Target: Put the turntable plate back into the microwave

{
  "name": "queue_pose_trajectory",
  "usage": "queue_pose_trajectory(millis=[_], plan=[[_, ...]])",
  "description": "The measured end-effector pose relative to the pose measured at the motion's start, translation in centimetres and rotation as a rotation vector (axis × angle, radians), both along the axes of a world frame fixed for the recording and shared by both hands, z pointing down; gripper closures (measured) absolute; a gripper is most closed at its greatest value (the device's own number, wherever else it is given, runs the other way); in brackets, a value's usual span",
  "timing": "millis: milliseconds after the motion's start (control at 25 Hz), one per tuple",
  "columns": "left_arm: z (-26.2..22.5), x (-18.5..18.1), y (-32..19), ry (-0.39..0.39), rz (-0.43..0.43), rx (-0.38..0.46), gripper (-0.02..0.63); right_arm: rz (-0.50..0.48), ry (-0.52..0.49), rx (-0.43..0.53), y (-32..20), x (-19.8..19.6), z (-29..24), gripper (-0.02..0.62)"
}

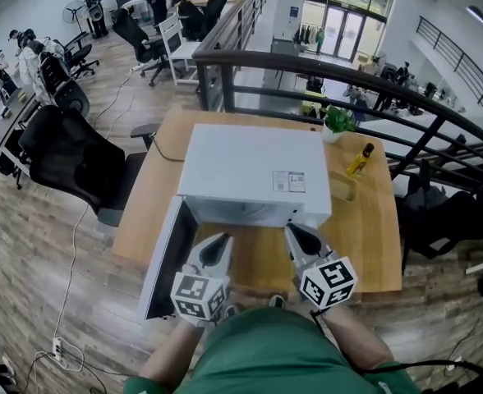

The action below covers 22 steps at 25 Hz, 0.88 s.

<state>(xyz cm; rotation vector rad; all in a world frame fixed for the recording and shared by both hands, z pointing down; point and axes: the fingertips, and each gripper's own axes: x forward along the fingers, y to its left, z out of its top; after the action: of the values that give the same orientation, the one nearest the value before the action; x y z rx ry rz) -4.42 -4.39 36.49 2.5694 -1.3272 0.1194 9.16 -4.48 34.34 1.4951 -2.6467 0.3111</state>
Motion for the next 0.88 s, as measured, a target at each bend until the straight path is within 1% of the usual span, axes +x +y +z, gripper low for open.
queue_pose_trajectory(millis=[120, 480, 680, 880], plan=[[-0.31, 0.15, 0.26, -0.006, 0.002, 0.014, 0.568, -0.004, 0.0, 0.009, 0.22, -0.2, -0.2, 0.591], [0.09, 0.6, 0.59, -0.002, 0.009, 0.001, 0.568, -0.001, -0.002, 0.01, 0.49, 0.01, -0.19, 0.591], [0.35, 0.75, 0.61, -0.002, 0.007, -0.003, 0.568, -0.003, -0.021, 0.007, 0.55, 0.14, -0.09, 0.591], [0.07, 0.78, 0.4, 0.015, 0.001, -0.006, 0.568, 0.005, -0.031, 0.004, 0.42, 0.38, 0.09, 0.591]])
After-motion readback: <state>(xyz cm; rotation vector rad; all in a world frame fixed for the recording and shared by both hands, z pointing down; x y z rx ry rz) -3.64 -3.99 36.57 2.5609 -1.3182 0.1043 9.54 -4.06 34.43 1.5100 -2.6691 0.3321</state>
